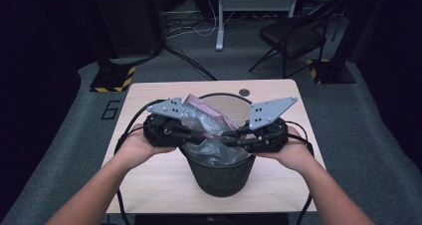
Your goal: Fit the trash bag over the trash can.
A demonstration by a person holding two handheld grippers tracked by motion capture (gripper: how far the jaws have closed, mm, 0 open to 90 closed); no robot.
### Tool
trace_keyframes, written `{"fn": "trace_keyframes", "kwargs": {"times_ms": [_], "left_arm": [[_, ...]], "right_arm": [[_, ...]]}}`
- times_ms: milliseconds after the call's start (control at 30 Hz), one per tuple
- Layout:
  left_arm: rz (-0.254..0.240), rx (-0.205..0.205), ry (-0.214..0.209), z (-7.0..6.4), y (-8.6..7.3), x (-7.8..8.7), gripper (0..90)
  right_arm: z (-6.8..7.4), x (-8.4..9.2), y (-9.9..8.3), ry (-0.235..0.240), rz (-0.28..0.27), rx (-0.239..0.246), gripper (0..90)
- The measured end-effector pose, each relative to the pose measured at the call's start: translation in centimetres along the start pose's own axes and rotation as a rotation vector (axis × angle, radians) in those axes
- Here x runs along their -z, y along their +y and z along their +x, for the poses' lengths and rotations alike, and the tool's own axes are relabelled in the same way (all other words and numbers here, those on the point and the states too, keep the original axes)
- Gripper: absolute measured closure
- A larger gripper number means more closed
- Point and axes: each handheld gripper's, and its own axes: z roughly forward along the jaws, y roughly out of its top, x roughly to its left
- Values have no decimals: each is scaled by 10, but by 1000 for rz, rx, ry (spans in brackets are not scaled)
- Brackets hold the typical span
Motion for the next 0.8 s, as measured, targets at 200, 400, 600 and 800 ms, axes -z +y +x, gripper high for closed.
{"fn": "trace_keyframes", "kwargs": {"times_ms": [200,400,600,800], "left_arm": [[-3,4,-6,0,0,0,873],[0,5,1,0,0,0,873],[7,8,-1,0,0,-2,873],[15,11,2,0,0,-4,873]], "right_arm": [[1,7,1,2,-13,14,882],[1,12,1,-21,-46,2,760],[5,11,5,-4,-41,28,783],[6,9,8,0,-58,31,724]]}}
